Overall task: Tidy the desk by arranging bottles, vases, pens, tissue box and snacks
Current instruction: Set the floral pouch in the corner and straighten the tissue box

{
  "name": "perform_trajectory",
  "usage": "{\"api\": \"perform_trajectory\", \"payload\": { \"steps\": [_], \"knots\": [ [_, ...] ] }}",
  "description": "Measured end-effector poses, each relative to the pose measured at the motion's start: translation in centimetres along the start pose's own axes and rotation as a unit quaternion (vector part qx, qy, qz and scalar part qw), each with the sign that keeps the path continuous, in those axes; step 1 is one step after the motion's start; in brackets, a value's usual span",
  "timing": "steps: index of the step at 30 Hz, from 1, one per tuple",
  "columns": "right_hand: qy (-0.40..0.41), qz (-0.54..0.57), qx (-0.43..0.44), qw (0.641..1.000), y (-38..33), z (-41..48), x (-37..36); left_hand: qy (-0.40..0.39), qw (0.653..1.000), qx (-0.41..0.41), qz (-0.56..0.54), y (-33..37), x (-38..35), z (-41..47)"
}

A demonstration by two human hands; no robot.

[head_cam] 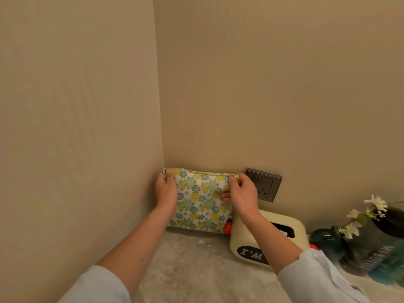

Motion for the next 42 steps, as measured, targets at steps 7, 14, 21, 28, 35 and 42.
{"api": "perform_trajectory", "payload": {
  "steps": [7, 14, 21, 28, 35, 42],
  "knots": [
    [0.016, 0.0, 0.005, 1.0, 1.6, 0.8, 0.2, -0.024, 1.0, -0.013, 0.005, -0.6, -1.7, 0.7],
    [-0.026, 0.029, -0.026, 0.999, 2.5, 0.7, -0.6, -0.003, 0.999, -0.047, 0.027, -0.1, -1.6, 1.8],
    [-0.067, 0.034, -0.046, 0.996, 2.6, 0.6, -1.3, 0.009, 0.996, -0.081, 0.042, -0.1, -1.2, 2.3],
    [-0.046, 0.022, -0.03, 0.998, 2.8, -0.2, 1.2, 0.041, 0.98, -0.186, 0.05, 2.1, -0.5, -3.6],
    [0.033, -0.072, 0.079, 0.994, 3.3, -2.4, 8.1, -0.182, 0.924, -0.318, 0.108, 0.4, -2.9, -13.3],
    [0.141, -0.335, 0.107, 0.926, 6.9, -4.7, 14.6, -0.418, 0.789, -0.358, 0.274, -4.9, -6.4, -19.9]
  ]
}}
Point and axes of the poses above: each hand's wrist, its own z-axis towards the middle knuckle, its own x-axis out of the back of the hand, y = z × x, the point moved 6 cm from there along z, towards the middle knuckle, and after that the axes turned 13 degrees about y, right-handed, at the moved point
